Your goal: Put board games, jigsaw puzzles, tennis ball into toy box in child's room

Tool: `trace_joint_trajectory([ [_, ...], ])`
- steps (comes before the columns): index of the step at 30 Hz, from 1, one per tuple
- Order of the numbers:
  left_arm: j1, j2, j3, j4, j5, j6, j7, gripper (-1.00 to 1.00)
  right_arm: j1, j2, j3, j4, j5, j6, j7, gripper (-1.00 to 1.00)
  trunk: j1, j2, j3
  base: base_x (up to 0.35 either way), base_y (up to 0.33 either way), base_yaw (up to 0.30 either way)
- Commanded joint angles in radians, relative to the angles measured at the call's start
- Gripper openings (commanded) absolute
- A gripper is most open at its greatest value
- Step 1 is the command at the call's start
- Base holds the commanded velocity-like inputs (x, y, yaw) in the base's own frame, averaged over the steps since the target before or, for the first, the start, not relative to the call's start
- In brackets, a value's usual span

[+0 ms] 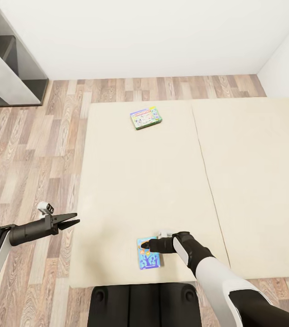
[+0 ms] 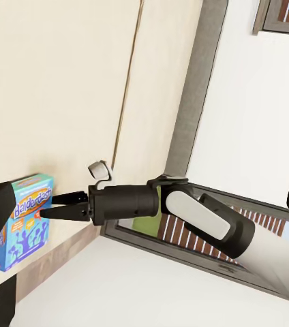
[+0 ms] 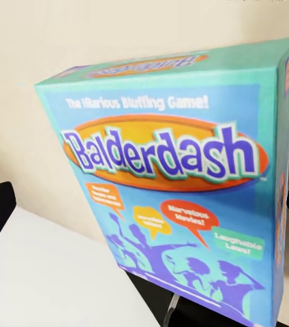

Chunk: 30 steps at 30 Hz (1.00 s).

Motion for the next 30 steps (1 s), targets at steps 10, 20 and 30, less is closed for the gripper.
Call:
trace_joint_trajectory([
  [10, 0.0, 0.0, 0.0, 0.0, 0.001, 0.011, -0.003, 1.0, 0.0, 0.0, 0.002, -0.001, -0.008, 0.006, -0.003, 1.0, 0.001, -0.002, -0.001, 0.0, 0.037, 0.0],
  [20, 0.0, 0.0, 0.0, 0.0, 0.001, 0.011, -0.003, 1.0, 0.0, 0.0, 0.002, -0.001, -0.008, 0.006, -0.002, 1.0, 0.001, -0.002, -0.001, 0.0, 0.008, 0.0],
  [30, 0.0, 0.0, 0.0, 0.0, 0.001, 0.011, -0.003, 1.0, 0.0, 0.0, 0.002, -0.001, -0.008, 0.006, -0.003, 1.0, 0.001, -0.002, -0.001, -0.021, 0.044, 0.0],
])
